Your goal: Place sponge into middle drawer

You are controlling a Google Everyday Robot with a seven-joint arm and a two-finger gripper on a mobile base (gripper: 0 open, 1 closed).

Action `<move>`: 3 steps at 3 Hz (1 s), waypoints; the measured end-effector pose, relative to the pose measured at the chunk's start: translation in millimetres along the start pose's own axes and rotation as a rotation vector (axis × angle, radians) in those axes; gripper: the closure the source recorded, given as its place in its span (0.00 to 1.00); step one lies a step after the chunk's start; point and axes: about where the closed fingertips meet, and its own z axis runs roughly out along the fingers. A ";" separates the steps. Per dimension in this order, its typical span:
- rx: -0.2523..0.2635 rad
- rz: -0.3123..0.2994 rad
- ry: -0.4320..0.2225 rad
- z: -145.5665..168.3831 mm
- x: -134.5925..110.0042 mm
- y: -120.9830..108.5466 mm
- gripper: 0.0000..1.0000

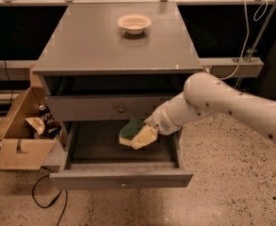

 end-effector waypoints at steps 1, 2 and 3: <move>-0.054 0.032 -0.004 64.2 31.8 -8.5 1.00; -0.020 0.114 0.026 132.2 59.7 -34.9 1.00; 0.022 0.181 0.025 168.6 69.8 -56.6 1.00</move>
Offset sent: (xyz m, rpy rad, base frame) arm 0.0376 0.0421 -0.1966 -0.0347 0.1303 -0.1474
